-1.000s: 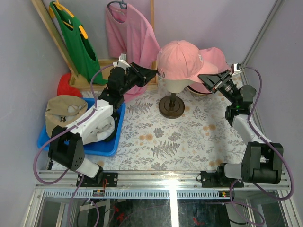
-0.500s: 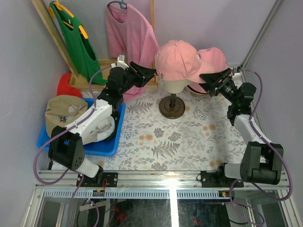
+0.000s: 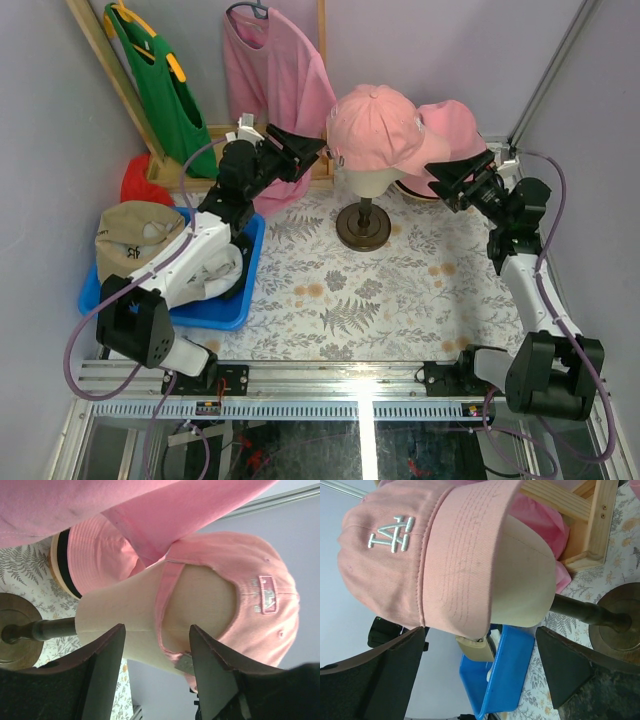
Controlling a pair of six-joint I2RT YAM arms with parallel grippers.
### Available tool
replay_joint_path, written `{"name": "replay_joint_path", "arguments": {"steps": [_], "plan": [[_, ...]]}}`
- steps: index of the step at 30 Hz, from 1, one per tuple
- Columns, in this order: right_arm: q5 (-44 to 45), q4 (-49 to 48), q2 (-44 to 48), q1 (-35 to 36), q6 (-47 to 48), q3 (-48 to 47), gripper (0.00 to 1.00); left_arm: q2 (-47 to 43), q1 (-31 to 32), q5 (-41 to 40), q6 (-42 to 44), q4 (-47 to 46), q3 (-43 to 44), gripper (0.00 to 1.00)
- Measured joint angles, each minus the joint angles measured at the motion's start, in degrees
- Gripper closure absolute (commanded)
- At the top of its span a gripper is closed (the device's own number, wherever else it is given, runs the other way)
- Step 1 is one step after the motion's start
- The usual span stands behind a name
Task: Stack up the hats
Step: Place the hat on the hat stand.
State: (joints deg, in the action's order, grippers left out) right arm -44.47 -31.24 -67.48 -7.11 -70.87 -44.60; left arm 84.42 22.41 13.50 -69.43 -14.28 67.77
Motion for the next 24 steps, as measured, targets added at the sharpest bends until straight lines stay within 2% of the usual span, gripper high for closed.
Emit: {"name": "replay_joint_path", "arguments": {"steps": [4, 9, 15, 17, 21, 24], "plan": [[0.5, 2.7, 2.4, -0.4, 1.1, 0.0, 0.0, -1.4, -0.5, -0.4, -0.5, 0.0, 0.0, 0.39], [2.0, 8.8, 6.5, -0.5, 4.6, -0.1, 0.0, -3.3, -1.2, -0.9, -0.9, 1.1, 0.0, 0.37], [4.5, 22.0, 11.9, -0.5, 13.7, -2.8, 0.01, -9.1, -2.3, -2.4, -0.5, 2.8, -1.9, 0.29], [5.2, 26.1, 13.5, -0.4, 17.4, -4.7, 0.0, -12.1, -2.5, -3.5, -0.1, 4.2, -3.5, 0.24], [6.1, 28.1, 15.7, 0.0, 21.9, -7.0, 0.0, -18.1, -3.4, -5.2, 1.1, 6.8, -7.3, 0.15], [6.1, 26.3, 16.1, 0.2, 22.7, -7.2, 0.0, -21.4, -4.8, -6.1, 1.9, 9.3, -9.9, 0.0]]}}
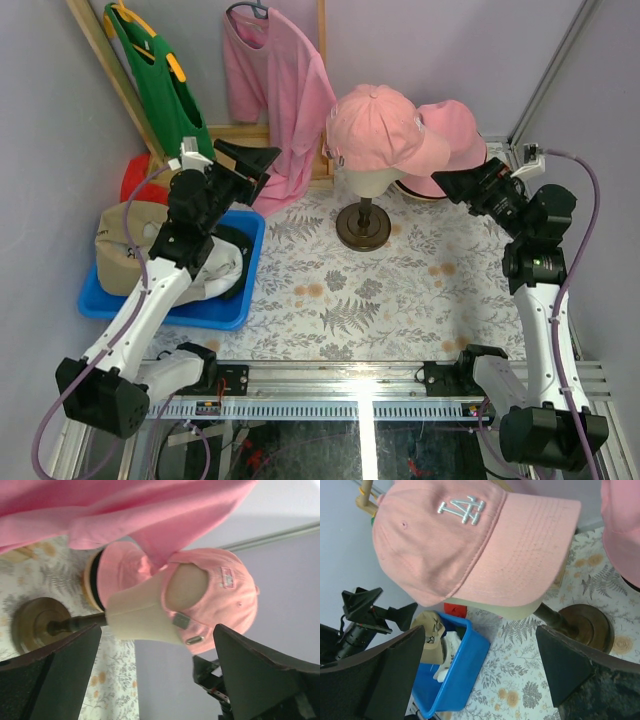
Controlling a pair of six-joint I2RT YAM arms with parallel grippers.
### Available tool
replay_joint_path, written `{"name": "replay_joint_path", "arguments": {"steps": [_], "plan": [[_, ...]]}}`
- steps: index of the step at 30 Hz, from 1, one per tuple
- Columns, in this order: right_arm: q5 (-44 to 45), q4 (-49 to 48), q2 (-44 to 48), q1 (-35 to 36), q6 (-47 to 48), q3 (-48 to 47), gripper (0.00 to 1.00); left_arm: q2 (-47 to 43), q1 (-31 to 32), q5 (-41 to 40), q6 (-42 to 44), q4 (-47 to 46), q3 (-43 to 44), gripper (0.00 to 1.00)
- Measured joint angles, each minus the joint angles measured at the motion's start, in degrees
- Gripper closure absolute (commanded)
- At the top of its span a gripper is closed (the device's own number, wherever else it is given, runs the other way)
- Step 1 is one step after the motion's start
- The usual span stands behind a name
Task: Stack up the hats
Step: Place the hat on the hat stand.
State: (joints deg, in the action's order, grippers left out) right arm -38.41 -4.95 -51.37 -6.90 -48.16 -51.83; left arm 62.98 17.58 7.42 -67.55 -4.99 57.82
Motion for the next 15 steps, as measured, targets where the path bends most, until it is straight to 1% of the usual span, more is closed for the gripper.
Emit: {"name": "replay_joint_path", "arguments": {"steps": [3, 9, 12, 15], "plan": [[0.5, -3.7, -0.1, 0.1, -1.5, 0.3, 0.01, -2.7, -2.2, -0.6, 0.7, 3.2, -2.3, 0.0], [2.4, -11.2, -2.0, 0.1, -7.6, 0.5, 0.0, -7.4, -7.7, -1.0, 2.3, 9.8, -4.5, 0.0], [2.3, -16.6, -4.7, 0.1, -12.7, 0.7, 0.01, -9.6, -10.0, -1.5, 2.3, 12.3, -5.4, 0.0], [2.2, -23.1, -6.0, -0.2, -18.5, 2.7, 0.01, -11.1, -12.1, -1.1, 2.6, 12.5, -6.9, 0.0]]}}
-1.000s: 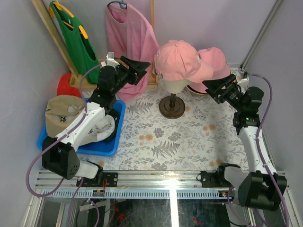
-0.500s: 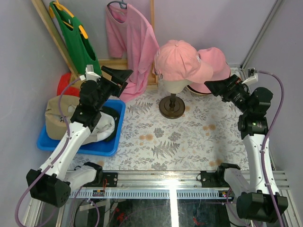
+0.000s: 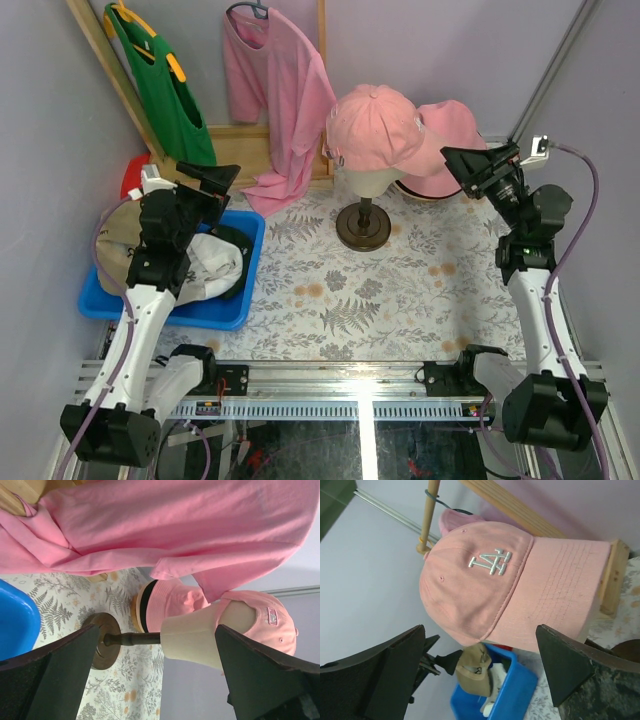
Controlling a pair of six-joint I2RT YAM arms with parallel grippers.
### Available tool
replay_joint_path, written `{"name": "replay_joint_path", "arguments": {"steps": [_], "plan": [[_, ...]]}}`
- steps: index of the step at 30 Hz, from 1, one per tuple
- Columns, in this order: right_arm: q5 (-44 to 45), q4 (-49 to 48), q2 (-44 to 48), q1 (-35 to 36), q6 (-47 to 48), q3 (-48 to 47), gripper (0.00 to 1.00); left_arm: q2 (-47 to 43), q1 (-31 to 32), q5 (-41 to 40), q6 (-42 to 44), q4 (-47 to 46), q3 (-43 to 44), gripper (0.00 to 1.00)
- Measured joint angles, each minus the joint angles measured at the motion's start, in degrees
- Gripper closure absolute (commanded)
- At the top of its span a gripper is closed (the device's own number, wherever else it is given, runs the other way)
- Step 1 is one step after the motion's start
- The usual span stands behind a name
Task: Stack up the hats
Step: Place the hat on the hat stand, then pick up the hat from the bin.
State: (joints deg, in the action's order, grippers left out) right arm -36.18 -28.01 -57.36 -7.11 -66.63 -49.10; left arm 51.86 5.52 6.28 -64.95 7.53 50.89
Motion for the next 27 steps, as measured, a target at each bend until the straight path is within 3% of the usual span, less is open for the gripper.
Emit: {"name": "replay_joint_path", "arguments": {"steps": [5, 10, 13, 19, 24, 27], "plan": [[-2.5, -16.0, -3.9, -1.4, -13.0, 4.8, 0.16, -2.5, -2.2, 1.6, 0.1, -0.7, -3.1, 0.0], [-2.5, -44.7, -16.8, -3.9, -34.1, 11.1, 0.2, -4.6, -3.0, 4.1, 1.8, -1.4, -5.2, 0.0], [-3.8, -49.7, -21.7, -5.6, -41.0, 12.8, 0.19, -4.5, -3.1, 4.2, 5.4, 1.4, -4.0, 0.04], [-8.4, -44.5, -13.1, -6.4, -36.3, 12.4, 0.18, -0.6, -3.4, -2.3, 11.3, 16.4, 3.1, 0.08], [-10.1, -30.6, -6.1, -6.4, -24.8, 10.5, 0.17, 2.9, -3.4, -9.3, 14.7, 29.7, 6.1, 0.07], [-9.9, -16.5, -4.1, -6.4, -15.1, 7.6, 0.15, 4.7, -3.4, -12.4, 16.1, 36.7, 6.0, 0.07]]}}
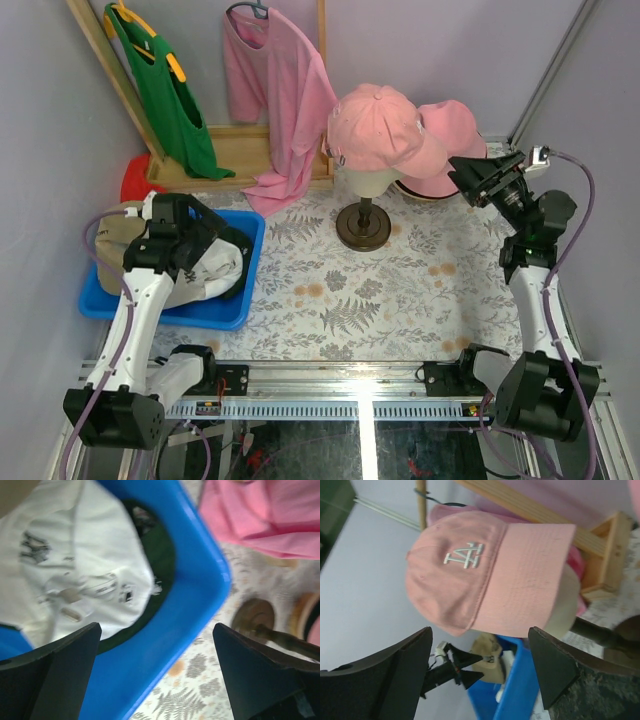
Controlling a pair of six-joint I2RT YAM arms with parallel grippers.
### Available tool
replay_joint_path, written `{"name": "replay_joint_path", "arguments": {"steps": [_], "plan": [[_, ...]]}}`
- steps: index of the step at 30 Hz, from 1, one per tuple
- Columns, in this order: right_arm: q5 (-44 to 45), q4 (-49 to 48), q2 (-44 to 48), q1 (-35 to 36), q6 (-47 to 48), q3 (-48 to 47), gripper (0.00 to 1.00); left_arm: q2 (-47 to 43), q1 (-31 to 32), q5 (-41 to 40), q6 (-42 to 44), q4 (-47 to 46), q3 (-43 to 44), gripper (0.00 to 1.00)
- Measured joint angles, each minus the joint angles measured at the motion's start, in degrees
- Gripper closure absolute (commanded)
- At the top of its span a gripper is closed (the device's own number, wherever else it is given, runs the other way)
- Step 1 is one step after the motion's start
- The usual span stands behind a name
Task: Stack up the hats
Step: Pick up the hat from the bin.
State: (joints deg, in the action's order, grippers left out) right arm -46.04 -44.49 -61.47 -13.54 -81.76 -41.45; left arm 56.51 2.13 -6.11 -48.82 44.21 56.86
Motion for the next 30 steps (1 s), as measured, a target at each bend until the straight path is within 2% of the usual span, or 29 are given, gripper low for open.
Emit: {"name": "replay_joint_path", "arguments": {"steps": [3, 6, 12, 23, 30], "plan": [[1.6, 16.2, 1.6, 0.0, 10.6, -5.1, 0.14, 0.5, 0.0, -2.4, 0.9, 4.3, -0.4, 0.07], [3.6, 27.2, 3.1, 0.0, 18.2, -9.4, 0.13, 0.4, 0.0, -4.8, 1.4, 8.1, -0.9, 0.08], [6.4, 39.2, 5.2, 0.0, 26.4, -13.8, 0.13, -0.9, 0.0, -6.7, 1.4, 11.9, -3.0, 0.09], [8.1, 46.7, 7.1, 0.0, 29.9, -15.0, 0.13, -3.4, 0.0, -5.0, 0.7, 11.5, -12.2, 0.12], [8.1, 47.3, 7.7, 0.5, 30.1, -15.0, 0.13, -5.2, 0.0, -2.6, -1.0, 4.5, -18.2, 0.3]]}}
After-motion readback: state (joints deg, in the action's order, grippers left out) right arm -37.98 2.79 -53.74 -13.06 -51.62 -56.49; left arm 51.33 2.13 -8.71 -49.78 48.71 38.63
